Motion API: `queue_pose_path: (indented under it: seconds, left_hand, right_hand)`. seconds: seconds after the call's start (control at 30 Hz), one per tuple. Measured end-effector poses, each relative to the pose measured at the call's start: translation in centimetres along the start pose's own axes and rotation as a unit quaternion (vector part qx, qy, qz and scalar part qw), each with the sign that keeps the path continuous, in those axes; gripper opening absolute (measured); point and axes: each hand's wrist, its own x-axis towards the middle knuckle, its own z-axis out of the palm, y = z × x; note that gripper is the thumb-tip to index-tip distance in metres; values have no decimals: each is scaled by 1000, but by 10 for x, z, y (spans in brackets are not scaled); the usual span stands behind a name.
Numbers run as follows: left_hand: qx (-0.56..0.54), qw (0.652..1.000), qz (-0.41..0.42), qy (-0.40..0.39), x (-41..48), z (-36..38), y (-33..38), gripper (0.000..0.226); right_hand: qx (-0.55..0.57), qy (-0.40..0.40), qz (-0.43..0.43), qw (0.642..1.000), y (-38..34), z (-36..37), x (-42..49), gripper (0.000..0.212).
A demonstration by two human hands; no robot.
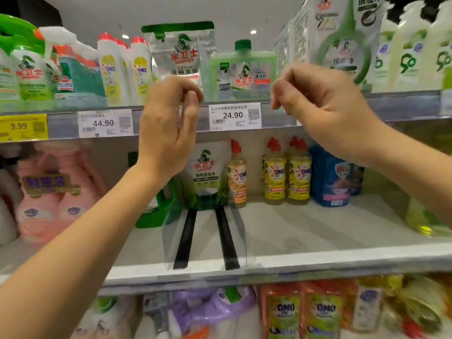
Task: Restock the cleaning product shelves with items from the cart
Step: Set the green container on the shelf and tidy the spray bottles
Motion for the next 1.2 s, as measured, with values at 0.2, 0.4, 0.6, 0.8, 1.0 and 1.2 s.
queue_pose_path:
  seconds: [0.2, 0.4, 0.6, 0.8, 1.0, 1.2]
  left_hand:
    - [-29, 991, -54, -121, -91, -29, 61, 23]
    - [12, 965, -198, -173, -215, -73, 70, 17]
    - [118, 881, -322, -325, -340, -90, 43, 24]
    - [192, 748, -450, -449, -433, -82, -5, 15]
    - [200, 679, -462, -534, -501, -47, -27, 59]
    - [198, 642, -481, -563, -541, -15, -60, 85]
  right_hand:
    - [70, -88, 65, 992, -11, 41, -93, 24]
    - [219, -182, 112, 952, -24, 122, -171, 28]
    - [178, -328, 173, 911, 3, 247, -258, 24]
    - [-49, -396, 243, 884, 70, 356, -311, 66]
    - [-185, -390, 228, 873, 120, 440, -327, 88]
    - [-305, -316, 174, 881, 128, 468, -341, 72]
